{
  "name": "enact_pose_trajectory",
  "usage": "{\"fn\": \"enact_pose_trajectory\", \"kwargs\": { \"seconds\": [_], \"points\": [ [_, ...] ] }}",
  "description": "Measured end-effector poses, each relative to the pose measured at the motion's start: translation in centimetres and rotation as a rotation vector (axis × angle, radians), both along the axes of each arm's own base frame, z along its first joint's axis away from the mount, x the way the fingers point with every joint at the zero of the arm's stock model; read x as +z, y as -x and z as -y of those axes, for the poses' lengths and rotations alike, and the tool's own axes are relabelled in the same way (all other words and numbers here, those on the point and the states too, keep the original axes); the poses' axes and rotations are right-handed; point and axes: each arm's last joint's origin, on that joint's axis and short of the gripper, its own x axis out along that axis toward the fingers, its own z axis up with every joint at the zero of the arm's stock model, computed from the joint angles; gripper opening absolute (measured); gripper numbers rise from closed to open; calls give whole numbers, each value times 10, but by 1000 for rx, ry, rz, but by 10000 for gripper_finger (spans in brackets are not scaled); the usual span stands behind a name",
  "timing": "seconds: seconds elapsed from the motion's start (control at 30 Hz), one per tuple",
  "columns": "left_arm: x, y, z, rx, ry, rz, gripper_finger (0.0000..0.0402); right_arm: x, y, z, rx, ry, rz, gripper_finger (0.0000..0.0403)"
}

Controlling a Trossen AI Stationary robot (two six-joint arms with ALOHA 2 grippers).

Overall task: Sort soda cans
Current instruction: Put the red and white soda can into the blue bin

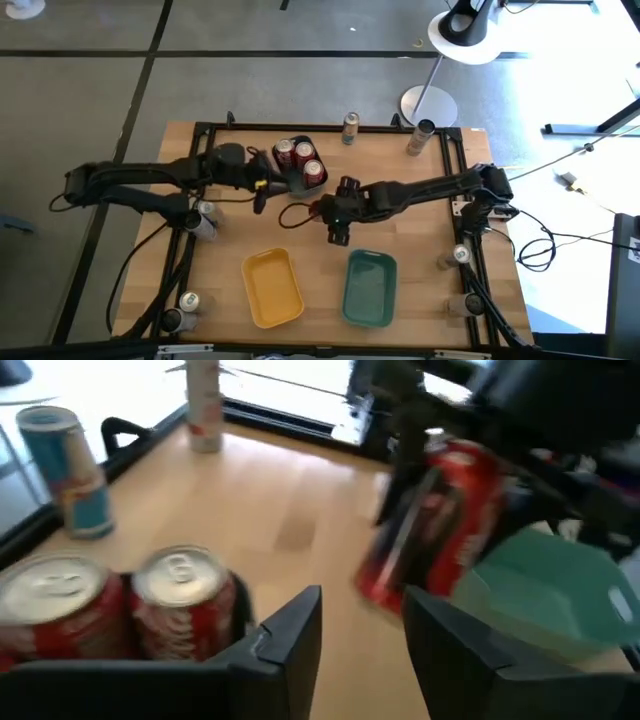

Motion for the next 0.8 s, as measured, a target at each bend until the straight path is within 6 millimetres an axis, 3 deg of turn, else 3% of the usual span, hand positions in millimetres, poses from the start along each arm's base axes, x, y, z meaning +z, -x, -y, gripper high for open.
{"fn": "enact_pose_trajectory", "kwargs": {
  "seconds": [0.23,0.57,0.8],
  "points": [
    [-11,-16,21,-112,-47,-32,119,-12,-6,0,10,-5,80,283],
    [-36,-40,34,-143,-88,-102,8,-10,-9,0,2,4,116,283],
    [-52,-49,37,-154,-69,-163,9,-10,-11,0,24,2,125,283]
  ]
}}
